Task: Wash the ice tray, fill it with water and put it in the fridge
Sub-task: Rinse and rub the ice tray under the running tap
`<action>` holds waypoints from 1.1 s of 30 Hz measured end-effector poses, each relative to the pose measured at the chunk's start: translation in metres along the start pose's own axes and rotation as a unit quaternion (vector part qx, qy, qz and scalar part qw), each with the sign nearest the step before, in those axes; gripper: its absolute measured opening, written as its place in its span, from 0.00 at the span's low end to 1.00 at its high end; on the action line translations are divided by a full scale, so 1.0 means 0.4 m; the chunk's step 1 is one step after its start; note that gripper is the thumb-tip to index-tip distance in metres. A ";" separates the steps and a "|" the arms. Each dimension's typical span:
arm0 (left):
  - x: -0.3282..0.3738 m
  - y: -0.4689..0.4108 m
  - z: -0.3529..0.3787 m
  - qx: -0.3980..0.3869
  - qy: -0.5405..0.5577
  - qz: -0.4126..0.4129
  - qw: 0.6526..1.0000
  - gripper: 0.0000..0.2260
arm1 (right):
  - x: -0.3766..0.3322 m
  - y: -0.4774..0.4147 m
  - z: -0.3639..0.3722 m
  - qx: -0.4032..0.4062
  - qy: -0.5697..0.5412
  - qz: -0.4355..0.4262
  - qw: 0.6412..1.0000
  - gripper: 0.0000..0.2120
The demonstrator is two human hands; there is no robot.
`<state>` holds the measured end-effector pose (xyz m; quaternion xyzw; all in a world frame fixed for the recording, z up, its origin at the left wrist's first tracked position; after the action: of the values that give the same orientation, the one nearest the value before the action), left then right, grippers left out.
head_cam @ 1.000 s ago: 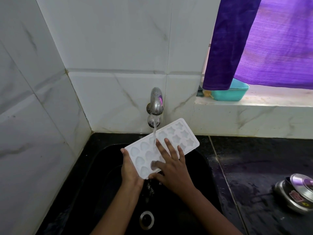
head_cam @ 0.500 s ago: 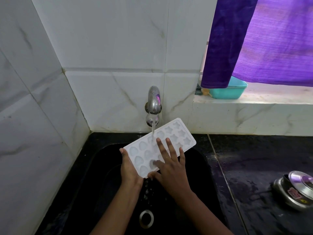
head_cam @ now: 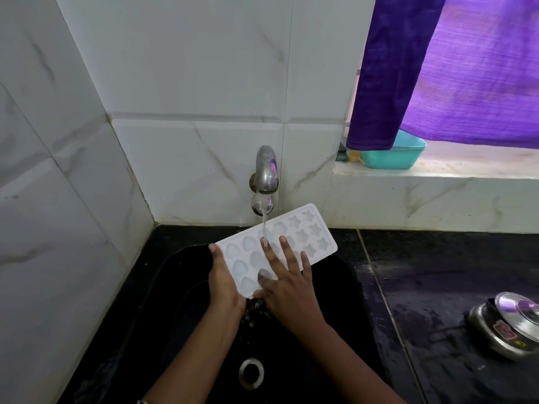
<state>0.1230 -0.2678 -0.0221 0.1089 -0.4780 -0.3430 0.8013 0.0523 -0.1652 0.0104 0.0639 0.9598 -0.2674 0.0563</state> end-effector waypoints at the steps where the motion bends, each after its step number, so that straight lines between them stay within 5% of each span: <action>1: -0.001 0.001 -0.003 0.006 -0.007 0.001 1.000 0.35 | 0.002 0.000 -0.001 0.003 -0.010 -0.001 1.000 0.12; 6: -0.012 0.013 -0.014 0.042 -0.014 -0.001 0.999 0.34 | 0.027 0.008 -0.007 0.008 -0.068 0.051 0.996 0.14; 10: -0.003 0.014 0.000 0.028 0.002 0.001 1.000 0.35 | 0.011 0.009 0.016 -0.053 -0.044 0.047 0.996 0.13; 14: -0.007 0.014 -0.003 0.039 0.002 0.000 0.999 0.35 | 0.028 0.002 0.030 -0.118 -0.151 0.052 0.980 0.10; 20: -0.005 0.027 -0.006 0.066 -0.020 -0.003 0.998 0.33 | 0.033 0.001 -0.005 -0.017 -0.090 0.057 0.994 0.12; 25: 0.010 0.023 -0.001 0.066 -0.028 0.013 0.997 0.33 | 0.024 0.010 0.001 -0.010 -0.034 0.031 0.999 0.13; 33: -0.009 0.040 -0.037 0.106 -0.046 0.020 0.993 0.32 | -0.014 0.030 0.007 0.031 -0.075 0.076 0.994 0.16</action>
<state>0.1416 -0.2558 -0.0239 0.1678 -0.5501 -0.2788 0.7691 0.0601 -0.1568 0.0029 0.1177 0.9364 -0.2964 0.1463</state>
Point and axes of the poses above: each hand's wrist, its own y-axis away from the middle knuckle, its own z-axis out of the palm, x = y × z, the point moved 2 cm from there along -y, towards the middle knuckle, and after that the axes turned 14 degrees about -y, right-handed, at the moved point
